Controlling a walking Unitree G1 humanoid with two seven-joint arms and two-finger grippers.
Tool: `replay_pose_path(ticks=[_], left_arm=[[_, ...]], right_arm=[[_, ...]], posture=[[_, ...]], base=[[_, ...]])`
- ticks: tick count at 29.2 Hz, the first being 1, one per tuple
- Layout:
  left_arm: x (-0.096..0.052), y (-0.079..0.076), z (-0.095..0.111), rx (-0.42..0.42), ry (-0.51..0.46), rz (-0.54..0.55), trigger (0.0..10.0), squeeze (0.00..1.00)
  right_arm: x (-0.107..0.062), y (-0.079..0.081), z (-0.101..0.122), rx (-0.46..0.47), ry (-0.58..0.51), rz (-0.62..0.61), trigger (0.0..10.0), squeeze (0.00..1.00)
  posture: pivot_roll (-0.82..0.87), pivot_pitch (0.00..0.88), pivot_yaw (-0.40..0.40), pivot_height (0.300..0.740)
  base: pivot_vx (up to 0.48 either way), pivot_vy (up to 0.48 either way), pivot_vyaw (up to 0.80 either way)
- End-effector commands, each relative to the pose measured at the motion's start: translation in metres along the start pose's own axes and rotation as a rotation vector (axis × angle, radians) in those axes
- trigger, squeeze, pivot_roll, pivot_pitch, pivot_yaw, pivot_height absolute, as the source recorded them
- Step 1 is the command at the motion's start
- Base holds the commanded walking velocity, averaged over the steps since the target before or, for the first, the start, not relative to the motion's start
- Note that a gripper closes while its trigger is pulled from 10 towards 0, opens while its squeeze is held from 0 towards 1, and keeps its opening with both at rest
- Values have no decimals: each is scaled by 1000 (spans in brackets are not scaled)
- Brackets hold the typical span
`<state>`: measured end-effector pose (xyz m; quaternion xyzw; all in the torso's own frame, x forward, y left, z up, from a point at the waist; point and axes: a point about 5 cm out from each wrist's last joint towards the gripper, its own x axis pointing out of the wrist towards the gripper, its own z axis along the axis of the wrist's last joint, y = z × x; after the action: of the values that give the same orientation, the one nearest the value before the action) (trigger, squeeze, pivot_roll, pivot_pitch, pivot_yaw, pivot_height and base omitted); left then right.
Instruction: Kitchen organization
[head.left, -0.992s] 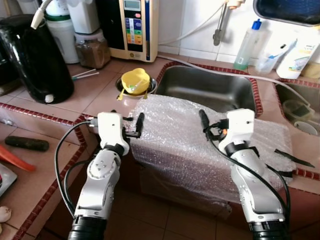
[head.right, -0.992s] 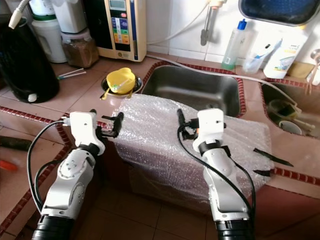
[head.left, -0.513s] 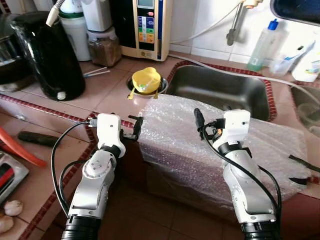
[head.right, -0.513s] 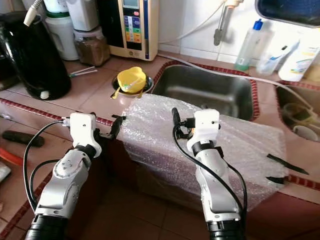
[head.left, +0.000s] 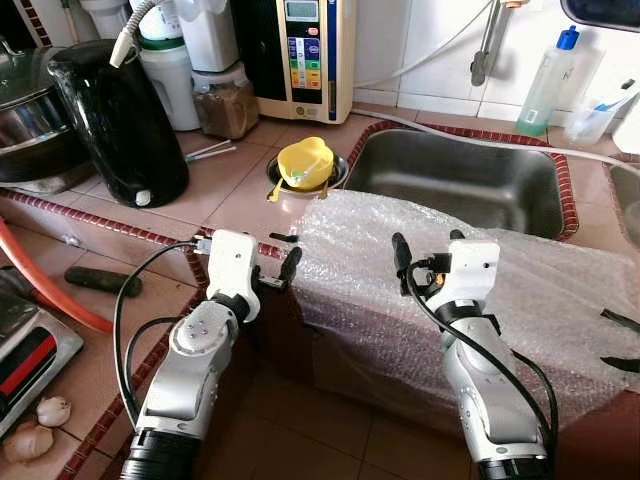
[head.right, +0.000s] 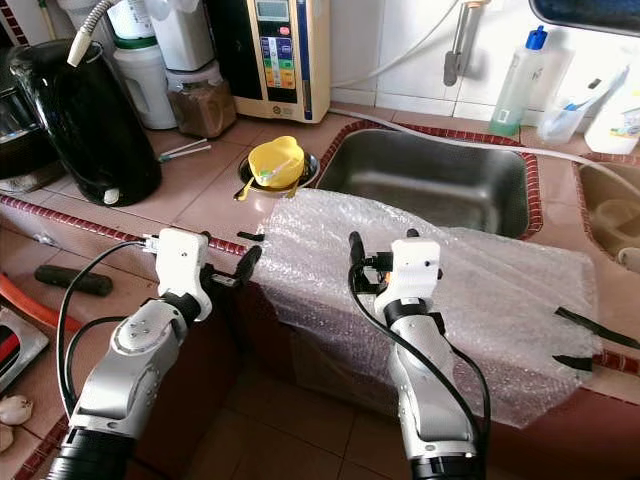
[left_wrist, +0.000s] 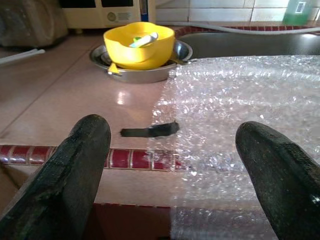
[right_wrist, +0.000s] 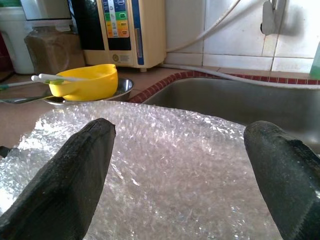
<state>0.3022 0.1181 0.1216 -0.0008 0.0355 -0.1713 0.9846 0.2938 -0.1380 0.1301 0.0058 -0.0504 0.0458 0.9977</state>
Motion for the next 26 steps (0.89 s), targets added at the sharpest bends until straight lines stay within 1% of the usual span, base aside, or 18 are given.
replay_pose_path(ticks=[1,4,8,10,12,13,15,17,19,20,23,26], left_arm=[[-2,2,1,3,-3,2,10000,0],[-6,1,-6,-2,11,14,10000,0],[-9,0,-4,14,6,12,10000,0],[-12,2,-4,28,0,11,10000,0],[-15,5,-7,29,5,32,10000,0],[-17,9,-7,23,3,58,10000,0],[-20,9,-10,24,3,67,10000,0],[-23,11,-9,39,-17,66,10000,0],[-22,13,-10,31,-13,85,10000,0],[-21,13,-10,28,-11,89,10000,0],[-17,5,-6,24,-25,76,10000,0],[-15,-1,-3,25,-35,59,10000,0]], right_arm=[[0,-3,2,-4,-4,-11,10000,0],[-2,-7,0,-8,-3,-11,10000,0],[-3,-9,-4,-15,4,-10,10000,0],[-3,-7,-6,-29,2,-9,10000,0],[-4,-5,-8,-27,5,-11,10000,0],[-3,-2,-7,-25,3,-8,10000,0],[-6,0,-9,-30,1,-1,10000,0],[-8,8,-5,-60,-21,36,10000,0],[-8,10,-3,-62,-27,39,10000,0],[-8,9,-2,-59,-28,34,10000,0],[-9,6,0,-54,-31,24,10000,0],[-10,5,0,-32,-13,6,10000,0]], posture=[[31,0,60,740],[38,0,54,740],[59,0,69,740],[66,0,72,740],[70,0,72,740],[70,0,69,740],[66,0,64,740],[49,0,66,740],[45,0,69,740],[46,0,69,740],[47,0,60,740],[50,0,20,740]], base=[[0,0,0],[0,0,-800],[0,0,0],[0,0,0],[0,0,0],[0,0,0],[0,0,0],[0,0,0],[0,0,0],[0,0,0],[0,0,0],[0,0,0]])
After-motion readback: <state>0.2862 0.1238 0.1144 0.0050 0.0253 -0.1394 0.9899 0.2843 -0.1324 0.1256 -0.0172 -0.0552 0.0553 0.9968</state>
